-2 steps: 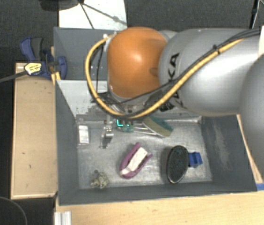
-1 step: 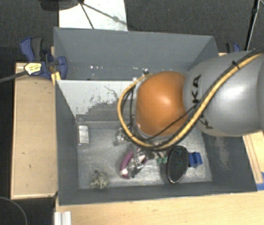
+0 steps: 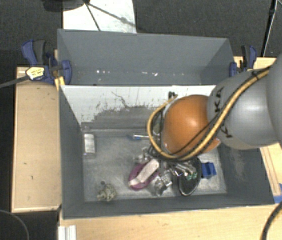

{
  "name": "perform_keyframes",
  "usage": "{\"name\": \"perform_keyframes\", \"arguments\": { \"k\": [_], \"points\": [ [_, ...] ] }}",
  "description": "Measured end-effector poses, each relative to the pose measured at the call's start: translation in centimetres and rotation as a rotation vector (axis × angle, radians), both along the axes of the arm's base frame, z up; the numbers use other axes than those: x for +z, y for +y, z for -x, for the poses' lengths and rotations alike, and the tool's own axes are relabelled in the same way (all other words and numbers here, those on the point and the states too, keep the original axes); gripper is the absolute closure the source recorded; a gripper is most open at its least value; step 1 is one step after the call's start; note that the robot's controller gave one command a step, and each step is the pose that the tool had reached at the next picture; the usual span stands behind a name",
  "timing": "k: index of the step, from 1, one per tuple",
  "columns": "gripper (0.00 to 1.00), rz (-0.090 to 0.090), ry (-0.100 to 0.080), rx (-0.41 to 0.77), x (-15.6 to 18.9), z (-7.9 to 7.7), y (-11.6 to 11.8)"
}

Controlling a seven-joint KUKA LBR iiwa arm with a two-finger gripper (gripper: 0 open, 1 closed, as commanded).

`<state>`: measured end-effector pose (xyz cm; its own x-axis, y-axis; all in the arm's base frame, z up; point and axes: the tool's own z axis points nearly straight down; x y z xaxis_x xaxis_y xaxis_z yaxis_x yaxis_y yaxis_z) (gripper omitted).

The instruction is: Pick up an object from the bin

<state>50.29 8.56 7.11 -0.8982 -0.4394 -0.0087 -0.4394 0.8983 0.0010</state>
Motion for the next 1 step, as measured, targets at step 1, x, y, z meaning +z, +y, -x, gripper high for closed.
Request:
{"name": "perform_keyframes", "arguments": {
  "k": [1],
  "points": [
    [1.00,-0.002,-0.009,-0.004,0.34,-0.25,0.28]
  ]
}}
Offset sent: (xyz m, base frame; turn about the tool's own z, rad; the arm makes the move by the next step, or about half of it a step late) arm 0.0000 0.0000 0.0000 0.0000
